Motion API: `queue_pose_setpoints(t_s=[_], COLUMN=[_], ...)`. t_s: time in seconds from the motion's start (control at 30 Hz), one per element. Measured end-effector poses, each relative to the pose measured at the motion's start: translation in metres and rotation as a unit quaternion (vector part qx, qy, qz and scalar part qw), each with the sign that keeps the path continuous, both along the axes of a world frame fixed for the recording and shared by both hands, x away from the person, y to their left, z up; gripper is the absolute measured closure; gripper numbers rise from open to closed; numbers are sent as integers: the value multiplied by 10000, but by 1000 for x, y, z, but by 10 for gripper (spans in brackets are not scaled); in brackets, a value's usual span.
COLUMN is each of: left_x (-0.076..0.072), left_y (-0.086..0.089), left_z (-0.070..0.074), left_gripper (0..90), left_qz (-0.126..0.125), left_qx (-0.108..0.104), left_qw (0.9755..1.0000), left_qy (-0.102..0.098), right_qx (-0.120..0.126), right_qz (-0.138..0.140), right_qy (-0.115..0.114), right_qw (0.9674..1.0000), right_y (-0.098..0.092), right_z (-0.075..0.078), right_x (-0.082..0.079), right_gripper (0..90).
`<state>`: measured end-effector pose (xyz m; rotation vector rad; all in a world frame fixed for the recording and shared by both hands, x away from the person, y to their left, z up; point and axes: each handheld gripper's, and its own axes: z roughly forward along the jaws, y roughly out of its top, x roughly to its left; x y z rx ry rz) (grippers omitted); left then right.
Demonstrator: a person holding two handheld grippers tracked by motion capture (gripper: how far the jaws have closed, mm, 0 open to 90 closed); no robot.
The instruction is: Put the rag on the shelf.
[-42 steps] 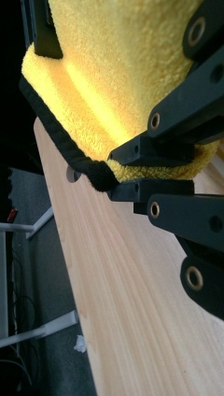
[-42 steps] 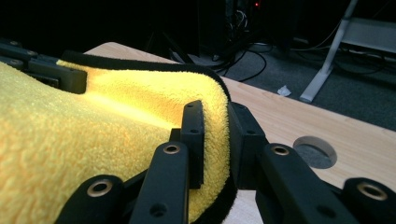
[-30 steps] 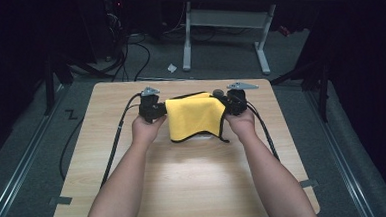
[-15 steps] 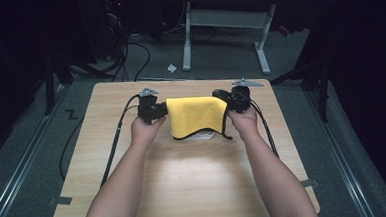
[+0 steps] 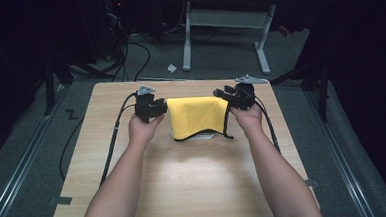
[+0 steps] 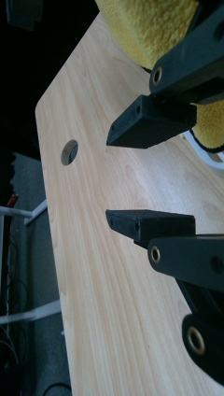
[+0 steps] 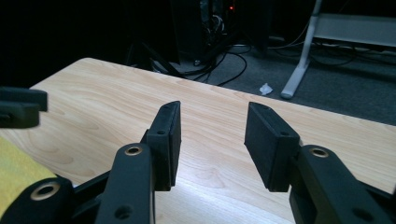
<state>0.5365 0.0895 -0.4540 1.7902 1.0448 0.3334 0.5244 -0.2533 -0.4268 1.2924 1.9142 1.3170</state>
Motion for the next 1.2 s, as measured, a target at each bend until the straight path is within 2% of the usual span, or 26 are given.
queue_pose_setpoints(t_s=[0.23,0.43,0.57,0.67,0.77,0.87,1.03,1.1,1.2], left_x=[-3,-8,-13,-18,-23,-30,-45,-52,-62], left_y=[10,21,27,35,42,50,64,68,73], left_z=[4,3,3,4,3,4,7,9,10], left_gripper=[561,550,535,530,525,523,520,520,520], left_qz=[123,275,316,381,413,462,497,491,484], left_qx=[102,63,235,153,170,212,186,128,153], left_qw=[9998,9995,9990,9988,9986,9982,9979,9979,9975], left_qy=[-103,-144,-219,-269,-295,-309,-369,-410,-482], right_qx=[-84,-174,-244,-270,-298,-332,-369,-406,-497], right_qz=[-51,-117,-145,-163,-163,-166,-172,-162,-132], right_qy=[-16,-105,-144,-169,-187,-156,-371,-364,-365], right_qw=[10000,9997,9995,9994,9992,9992,9985,9984,9980], right_y=[-6,-10,-14,-18,-21,-22,-23,-25,-26], right_z=[-2,-5,-6,-6,-6,-4,2,2,4], right_x=[-4,-13,-18,-23,-28,-34,-50,-55,-63], right_gripper=[567,567,565,559,550,543,541,535,529])
